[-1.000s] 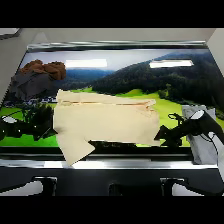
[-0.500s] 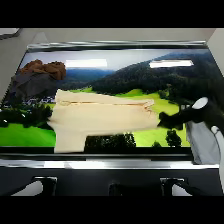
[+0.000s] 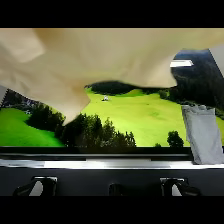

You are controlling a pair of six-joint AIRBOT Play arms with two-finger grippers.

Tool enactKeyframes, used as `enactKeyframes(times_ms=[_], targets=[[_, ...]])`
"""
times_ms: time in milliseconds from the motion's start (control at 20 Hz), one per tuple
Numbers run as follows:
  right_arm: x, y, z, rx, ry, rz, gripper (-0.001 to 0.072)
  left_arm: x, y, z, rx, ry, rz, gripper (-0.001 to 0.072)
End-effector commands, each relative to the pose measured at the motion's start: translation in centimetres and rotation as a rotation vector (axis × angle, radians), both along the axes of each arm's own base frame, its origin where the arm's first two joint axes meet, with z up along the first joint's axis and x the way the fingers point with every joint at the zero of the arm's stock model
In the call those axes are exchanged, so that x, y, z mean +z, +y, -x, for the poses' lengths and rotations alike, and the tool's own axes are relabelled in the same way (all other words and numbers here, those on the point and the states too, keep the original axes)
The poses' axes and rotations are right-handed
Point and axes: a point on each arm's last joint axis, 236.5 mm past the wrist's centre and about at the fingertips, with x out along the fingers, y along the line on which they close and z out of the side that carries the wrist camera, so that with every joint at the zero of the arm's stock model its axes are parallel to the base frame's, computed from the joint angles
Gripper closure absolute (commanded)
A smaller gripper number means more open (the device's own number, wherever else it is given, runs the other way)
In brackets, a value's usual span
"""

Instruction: Fold the shirts.

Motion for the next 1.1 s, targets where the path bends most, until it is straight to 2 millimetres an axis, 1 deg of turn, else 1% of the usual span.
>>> enactKeyframes(times_ms=[0,50,150,200,250,300,350,400,450,500,550,600,650,700,750,800,850,900,950,1000,1050], targets=[[4.6,0.1,8.0,-0.061,-0.148,0.011,0.0671,5.2,-2.8,8.8,0.014,-0.22,-0.03,0.0674],[4.3,0.1,8.2,-0.062,-0.135,-0.011,0.0671,4.8,-2.7,8.5,0.009,-0.198,-0.011,0.0674],[3.4,-0.3,7.9,-0.067,-0.102,-0.056,0.0671,3.4,-2.4,7.1,-0.01,-0.12,0.04,0.0673],[2.5,-0.6,7.1,-0.071,-0.063,-0.079,0.0671,2.6,-2.3,6.2,-0.016,-0.079,0.047,0.0674],[1.0,-0.8,6.0,-0.075,0.001,-0.09,0.0671,1.8,-2.0,5.1,-0.016,-0.036,0.048,0.0674],[-1.5,-1.1,4.2,-0.078,0.109,-0.104,0.0671,0.7,-1.4,3.6,-0.009,0.021,0.049,0.0674],[-4.4,-1.5,2.4,-0.082,0.227,-0.12,0.0671,-1.2,-0.7,1.6,-0.002,0.109,0.049,0.0673],[-7.9,-1.9,0.3,-0.084,0.37,-0.138,0.0671,-4.3,0.3,-1.2,0.004,0.246,0.05,0.0674],[-12.5,-2.1,-1.9,-0.078,0.557,-0.157,0.0671,-8.0,1.2,-3.9,-0.007,0.401,0.052,0.0674],[-17.3,-2.1,-3.6,-0.067,0.751,-0.178,0.0671,-12.8,2.1,-6.9,-0.032,0.587,0.066,0.0672],[-22.7,-2.2,-5.1,-0.052,0.965,-0.201,0.0672,-18.0,2.7,-9.6,-0.074,0.762,0.058,0.0672],[-27.7,-2.1,-6.5,-0.029,1.147,-0.215,0.0672,-22.8,3.0,-11.9,-0.12,0.903,0.049,0.0672],[-31.9,-2.0,-8.0,-0.016,1.27,-0.219,0.0672,-28.3,3.0,-14.3,-0.172,1.031,0.051,0.0672],[-35.8,-1.6,-9.7,-0.002,1.348,-0.212,0.0672,-33.7,2.8,-16.2,-0.221,1.138,0.043,0.0672],[-40.0,-1.1,-11.9,0.008,1.401,-0.198,0.0672,-39.3,2.4,-17.8,-0.253,1.237,0.076,0.0673],[-43.7,0.0,-14.1,0.029,1.427,-0.185,0.0672,-45.0,2.1,-19.6,-0.258,1.318,0.135,0.0672],[-47.2,1.4,-16.7,0.049,1.431,-0.173,0.0672,-49.8,1.8,-20.8,-0.252,1.377,0.174,0.0672],[-50.1,2.5,-18.8,0.06,1.43,-0.166,0.0672,-54.0,1.4,-21.8,-0.248,1.432,0.204,0.0673],[-52.4,3.2,-21.0,0.049,1.402,-0.182,0.0671,-57.1,0.9,-22.7,-0.251,1.476,0.217,0.0672],[-54.0,3.2,-22.7,0.018,1.364,-0.228,0.0671,-59.0,0.6,-23.7,-0.25,1.496,0.221,0.0673],[-54.9,3.0,-24.5,-0.015,1.311,-0.284,0.0671,-60.2,0.5,-25.0,-0.243,1.491,0.218,0.0672]])
